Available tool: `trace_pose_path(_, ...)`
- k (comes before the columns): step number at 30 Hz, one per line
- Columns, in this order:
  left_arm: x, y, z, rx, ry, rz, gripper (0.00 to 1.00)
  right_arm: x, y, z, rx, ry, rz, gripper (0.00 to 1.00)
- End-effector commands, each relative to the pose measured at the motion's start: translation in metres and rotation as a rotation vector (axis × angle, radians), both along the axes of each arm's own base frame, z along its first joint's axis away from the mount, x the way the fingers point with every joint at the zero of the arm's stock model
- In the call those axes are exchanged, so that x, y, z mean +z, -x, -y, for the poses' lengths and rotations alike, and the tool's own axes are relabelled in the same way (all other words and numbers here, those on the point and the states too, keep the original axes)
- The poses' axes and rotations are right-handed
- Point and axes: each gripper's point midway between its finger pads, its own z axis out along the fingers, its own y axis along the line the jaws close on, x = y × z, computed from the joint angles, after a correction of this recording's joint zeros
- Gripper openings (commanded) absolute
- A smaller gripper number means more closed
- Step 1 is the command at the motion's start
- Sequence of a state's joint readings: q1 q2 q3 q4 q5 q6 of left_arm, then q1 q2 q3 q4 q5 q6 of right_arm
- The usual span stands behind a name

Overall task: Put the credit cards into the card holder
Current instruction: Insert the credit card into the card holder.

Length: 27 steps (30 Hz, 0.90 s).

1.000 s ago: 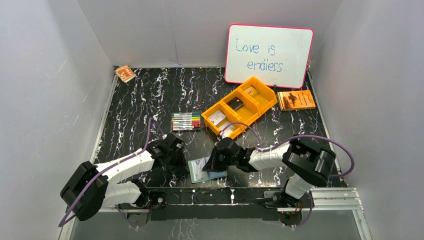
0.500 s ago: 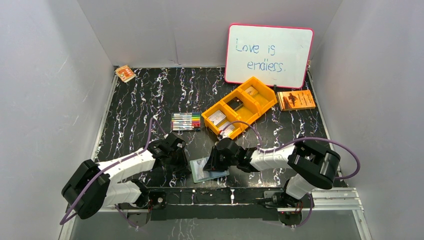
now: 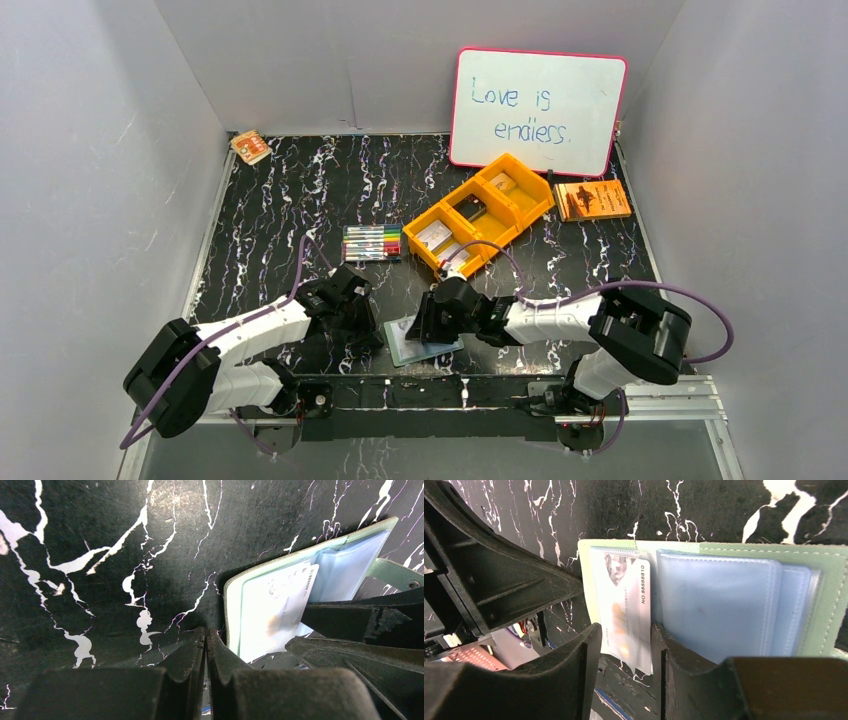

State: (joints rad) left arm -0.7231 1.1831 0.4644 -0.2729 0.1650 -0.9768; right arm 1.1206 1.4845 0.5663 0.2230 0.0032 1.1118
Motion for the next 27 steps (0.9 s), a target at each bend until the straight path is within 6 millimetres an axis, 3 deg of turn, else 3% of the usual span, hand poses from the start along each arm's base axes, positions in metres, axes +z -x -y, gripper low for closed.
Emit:
trace_pose_path(1, -0.012, 0.010, -0.014, -0.007, -0.073, -0.032, 0.04, 0.001, -0.004, 0.009, -0.015, 0.034, 0.043, 0.50)
trace_pose_path(9, -0.011, 0.008, -0.010, -0.012, -0.065, -0.035, 0.04, -0.008, 0.002, -0.002, 0.046, 0.059, 0.015, 0.49)
trace_pose_path(16, -0.009, 0.005, -0.005, -0.017, -0.048, -0.030, 0.04, -0.004, 0.006, -0.014, 0.097, 0.049, 0.017, 0.46)
trace_pose_path(27, 0.000, -0.002, -0.021, 0.020, -0.117, 0.026, 0.04, 0.020, -0.006, 0.009, 0.021, 0.131, 0.080, 0.52)
